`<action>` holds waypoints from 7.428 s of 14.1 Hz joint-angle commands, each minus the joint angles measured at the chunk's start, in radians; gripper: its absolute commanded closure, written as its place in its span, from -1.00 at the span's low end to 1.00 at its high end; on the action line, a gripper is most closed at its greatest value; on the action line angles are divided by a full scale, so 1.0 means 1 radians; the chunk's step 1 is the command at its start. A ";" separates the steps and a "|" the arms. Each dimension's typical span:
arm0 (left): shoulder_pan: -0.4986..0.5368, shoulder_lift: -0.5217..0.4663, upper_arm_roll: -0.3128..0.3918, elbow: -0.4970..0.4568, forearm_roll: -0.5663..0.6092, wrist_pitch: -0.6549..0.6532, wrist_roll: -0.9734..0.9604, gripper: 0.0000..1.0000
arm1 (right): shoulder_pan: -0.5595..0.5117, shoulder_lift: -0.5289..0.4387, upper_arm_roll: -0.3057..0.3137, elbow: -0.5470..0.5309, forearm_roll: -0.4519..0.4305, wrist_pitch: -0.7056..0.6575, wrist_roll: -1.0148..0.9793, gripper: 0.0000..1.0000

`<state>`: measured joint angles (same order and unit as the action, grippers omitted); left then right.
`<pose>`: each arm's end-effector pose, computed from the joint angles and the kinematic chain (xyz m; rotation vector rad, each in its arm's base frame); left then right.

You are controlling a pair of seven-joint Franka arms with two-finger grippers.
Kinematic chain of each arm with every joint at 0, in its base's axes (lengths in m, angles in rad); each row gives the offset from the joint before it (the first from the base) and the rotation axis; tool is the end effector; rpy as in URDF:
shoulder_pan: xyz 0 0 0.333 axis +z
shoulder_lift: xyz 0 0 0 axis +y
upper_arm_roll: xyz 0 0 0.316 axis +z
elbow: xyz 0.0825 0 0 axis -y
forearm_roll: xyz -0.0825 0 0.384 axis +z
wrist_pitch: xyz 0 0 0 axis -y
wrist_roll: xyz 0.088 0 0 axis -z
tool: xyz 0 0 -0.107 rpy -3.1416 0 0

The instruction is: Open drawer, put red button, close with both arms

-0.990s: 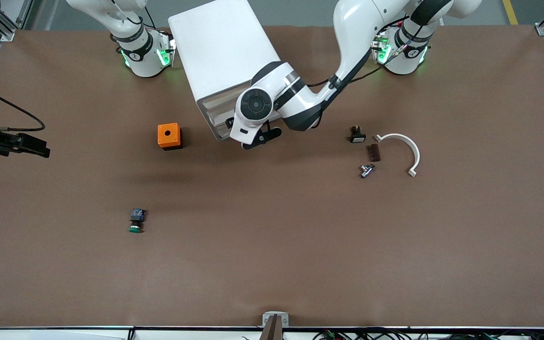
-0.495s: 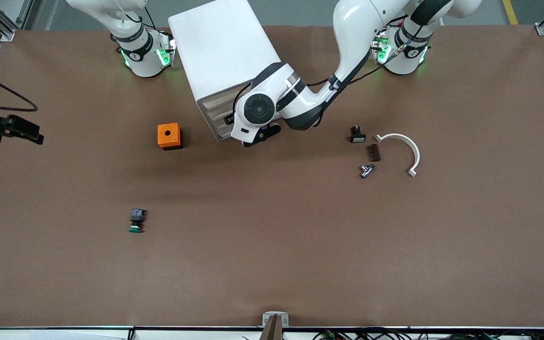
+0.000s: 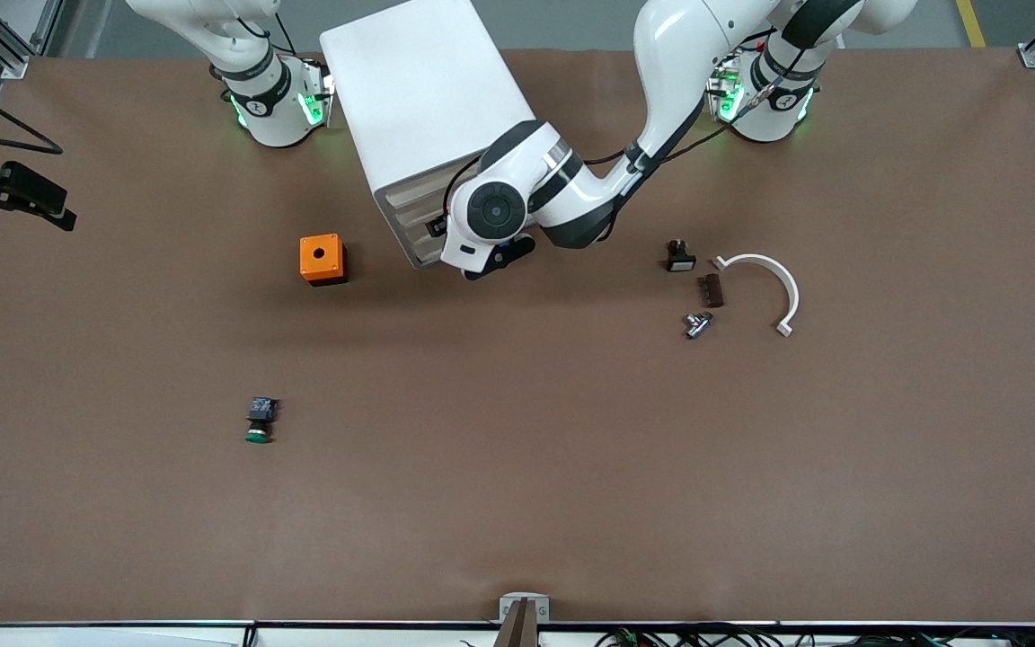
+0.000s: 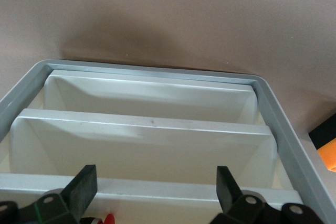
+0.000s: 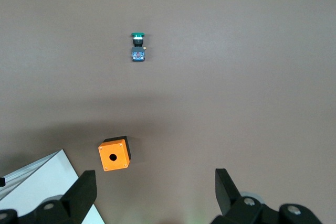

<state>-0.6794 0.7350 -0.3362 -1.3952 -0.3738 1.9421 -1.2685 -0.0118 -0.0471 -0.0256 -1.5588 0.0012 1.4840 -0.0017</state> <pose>0.3959 -0.5941 0.2877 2.8351 0.7021 -0.8684 0.5306 -0.0201 0.6482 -3.1379 0.0558 0.0434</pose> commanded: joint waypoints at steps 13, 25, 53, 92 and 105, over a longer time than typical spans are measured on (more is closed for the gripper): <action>0.135 -0.221 0.012 -0.008 0.061 -0.081 -0.002 -0.99 | -0.016 -0.073 0.000 -0.079 0.046 0.072 -0.121 -1.00; 0.477 -0.535 0.012 -0.005 0.134 -0.550 0.464 -0.99 | -0.004 -0.076 0.007 -0.079 0.048 0.044 -0.032 -1.00; 0.702 -0.625 0.230 -0.182 0.306 -0.310 0.997 -0.99 | -0.007 -0.082 0.006 -0.080 0.026 0.073 -0.038 -1.00; 0.705 -0.724 0.233 -0.295 0.308 -0.184 1.097 -0.99 | -0.005 -0.080 0.009 -0.072 0.003 0.006 0.011 -1.00; 0.702 -0.723 0.232 -0.171 0.382 -0.292 1.095 -1.00 | -0.007 -0.085 0.007 -0.072 0.020 0.015 0.014 -1.00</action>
<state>0.0247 0.0048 -0.1029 -1.5909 -0.0104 1.6710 -0.1871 -0.0113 -0.1260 -0.0241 -1.6378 0.0159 1.5023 -0.0044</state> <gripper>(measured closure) 0.000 0.000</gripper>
